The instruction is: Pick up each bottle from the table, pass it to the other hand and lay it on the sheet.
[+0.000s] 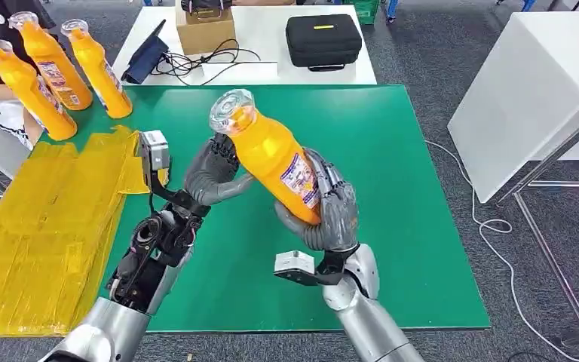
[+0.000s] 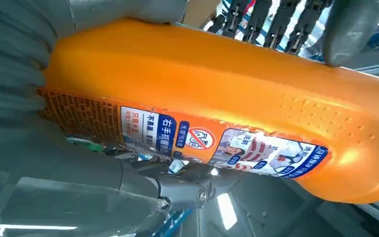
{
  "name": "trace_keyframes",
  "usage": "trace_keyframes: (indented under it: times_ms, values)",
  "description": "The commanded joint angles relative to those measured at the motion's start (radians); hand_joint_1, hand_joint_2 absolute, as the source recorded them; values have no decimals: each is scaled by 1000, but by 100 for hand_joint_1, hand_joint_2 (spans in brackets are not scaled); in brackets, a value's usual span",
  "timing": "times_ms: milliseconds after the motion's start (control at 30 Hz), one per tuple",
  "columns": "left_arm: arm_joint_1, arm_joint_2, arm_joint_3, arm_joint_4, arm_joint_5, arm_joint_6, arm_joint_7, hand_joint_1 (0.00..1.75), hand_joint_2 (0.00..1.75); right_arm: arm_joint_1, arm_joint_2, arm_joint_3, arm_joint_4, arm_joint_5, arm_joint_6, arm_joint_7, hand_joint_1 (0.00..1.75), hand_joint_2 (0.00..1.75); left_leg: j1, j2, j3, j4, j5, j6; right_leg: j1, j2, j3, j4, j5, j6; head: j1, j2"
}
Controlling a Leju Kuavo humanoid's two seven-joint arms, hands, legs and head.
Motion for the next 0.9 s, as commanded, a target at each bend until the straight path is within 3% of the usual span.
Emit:
trace_keyframes:
  times_ms: [33, 67, 100, 333, 567, 900]
  values:
    - [-30, 37, -5, 70, -7, -14, -11, 0, 175, -85, -43, 106, 129, -131, 235, 25, 175, 175, 0, 1, 3, -1, -1, -1, 0, 0, 3, -1, 0, 0, 0, 0]
    - [-29, 39, -4, 73, -7, -14, -13, 0, 175, -89, -43, 108, 137, -134, 249, 27, 175, 175, 0, 2, 9, -2, -3, -1, 1, 0, 9, -2, -2, 0, 0, 0]
    - [-29, 39, -4, 73, -7, -14, -13, 0, 175, -89, -43, 108, 137, -134, 249, 27, 175, 175, 0, 1, 3, -1, -1, -1, 0, 0, 3, -1, -1, 0, 0, 0]
    - [-26, 41, 1, 77, -4, -15, -21, 0, 175, -97, -40, 106, 151, -130, 266, 39, 175, 175, 0, 0, 4, -1, -1, 0, 0, 0, 4, -1, -1, 0, 0, 0]
    - [-6, 41, 24, 61, 0, -9, -27, 0, 175, -106, -28, 37, 163, -77, 93, 70, 175, 175, 0, 0, 6, -1, -2, -1, 0, -1, 7, -1, -2, 0, 0, 0]
    - [-10, 38, 1, 78, 5, -18, -33, 0, 175, -79, -36, -1, 139, -39, 66, 100, 175, 175, 0, -1, 5, -1, -1, -1, 0, -2, 5, -1, -2, 0, 0, 0]
